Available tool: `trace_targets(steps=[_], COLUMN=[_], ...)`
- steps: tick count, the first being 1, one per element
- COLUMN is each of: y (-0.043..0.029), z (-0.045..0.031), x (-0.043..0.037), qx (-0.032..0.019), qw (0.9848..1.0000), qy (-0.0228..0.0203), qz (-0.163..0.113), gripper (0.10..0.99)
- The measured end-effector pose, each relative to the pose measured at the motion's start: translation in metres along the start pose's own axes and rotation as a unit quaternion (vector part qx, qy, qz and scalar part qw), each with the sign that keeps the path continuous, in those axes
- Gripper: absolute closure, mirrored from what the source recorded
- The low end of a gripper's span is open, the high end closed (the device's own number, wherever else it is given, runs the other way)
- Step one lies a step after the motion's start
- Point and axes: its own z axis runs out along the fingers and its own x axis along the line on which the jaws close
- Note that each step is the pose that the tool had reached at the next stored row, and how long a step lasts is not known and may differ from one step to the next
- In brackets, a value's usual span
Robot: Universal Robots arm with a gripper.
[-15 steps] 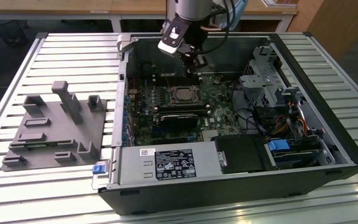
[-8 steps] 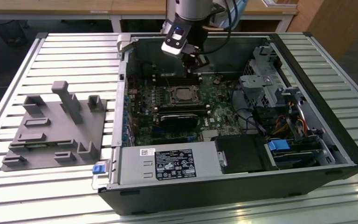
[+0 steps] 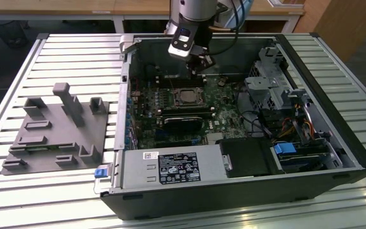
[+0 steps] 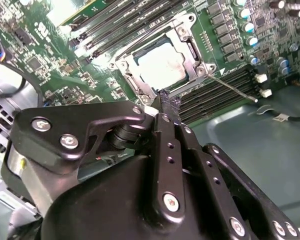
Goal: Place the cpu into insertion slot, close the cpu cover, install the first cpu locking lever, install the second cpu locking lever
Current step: 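Install the first cpu locking lever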
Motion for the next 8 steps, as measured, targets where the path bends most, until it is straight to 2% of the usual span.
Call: trace_targets(steps=[8], y=[0.0000], z=[0.0000], x=[-0.0001], qx=[0.0000], qw=[0.9993], qy=[0.0017], qz=[-0.038], gripper=[0.976])
